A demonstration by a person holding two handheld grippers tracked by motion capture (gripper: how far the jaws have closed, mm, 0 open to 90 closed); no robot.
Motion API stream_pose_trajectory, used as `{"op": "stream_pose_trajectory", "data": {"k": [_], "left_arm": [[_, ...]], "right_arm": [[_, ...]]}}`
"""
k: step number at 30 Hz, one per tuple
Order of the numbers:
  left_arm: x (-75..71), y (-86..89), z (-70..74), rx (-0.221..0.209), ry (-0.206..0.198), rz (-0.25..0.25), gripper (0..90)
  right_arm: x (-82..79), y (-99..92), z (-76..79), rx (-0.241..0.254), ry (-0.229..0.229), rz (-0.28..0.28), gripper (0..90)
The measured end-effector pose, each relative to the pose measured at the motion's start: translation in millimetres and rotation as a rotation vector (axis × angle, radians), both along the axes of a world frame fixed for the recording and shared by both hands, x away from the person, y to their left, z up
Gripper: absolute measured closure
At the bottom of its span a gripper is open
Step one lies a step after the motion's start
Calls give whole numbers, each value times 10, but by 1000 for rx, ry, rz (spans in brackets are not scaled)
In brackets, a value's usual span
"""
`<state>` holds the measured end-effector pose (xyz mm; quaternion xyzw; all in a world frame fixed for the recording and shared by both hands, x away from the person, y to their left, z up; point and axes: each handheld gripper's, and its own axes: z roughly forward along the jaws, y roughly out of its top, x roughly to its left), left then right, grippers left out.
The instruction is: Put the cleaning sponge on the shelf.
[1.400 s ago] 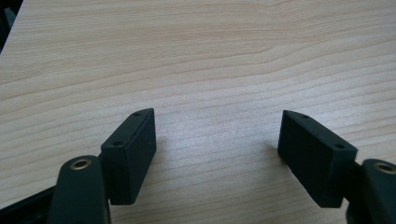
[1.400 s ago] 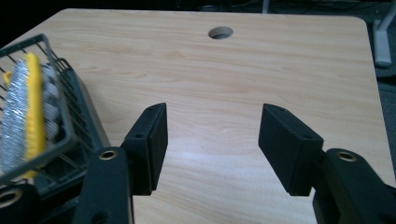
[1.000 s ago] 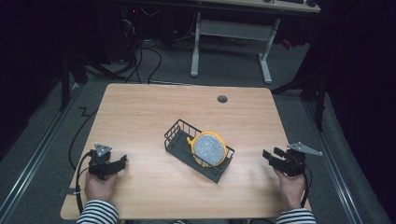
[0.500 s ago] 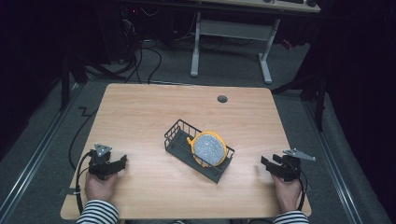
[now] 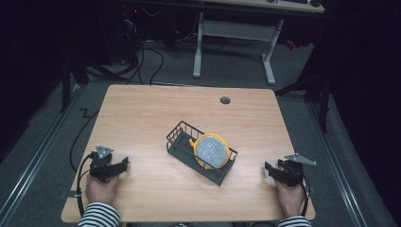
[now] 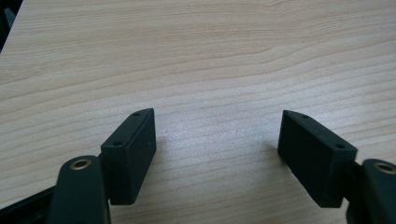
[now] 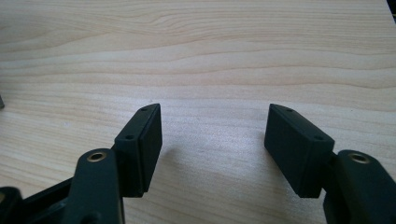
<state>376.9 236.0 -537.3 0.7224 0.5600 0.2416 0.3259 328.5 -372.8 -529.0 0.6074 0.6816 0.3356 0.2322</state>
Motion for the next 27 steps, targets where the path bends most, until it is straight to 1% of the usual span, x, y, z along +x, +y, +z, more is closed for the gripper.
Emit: {"op": "stream_pose_trajectory", "data": {"k": [2, 7, 8, 10, 27], "left_arm": [[0, 0, 0, -1, 0, 0, 283], [-1, 0, 0, 0, 0, 0, 283], [-1, 0, 0, 0, 0, 0, 283], [-1, 0, 0, 0, 0, 0, 282], [-1, 1, 0, -1, 1, -2, 282]], "right_arm": [[-6, 13, 0, -9, 2, 1, 360], [-20, 58, -2, -59, 7, 12, 343], [-23, 69, -3, -72, 7, 13, 342], [-29, 109, -8, -114, 5, 14, 338], [-32, 112, -7, -111, 8, 16, 333]]}}
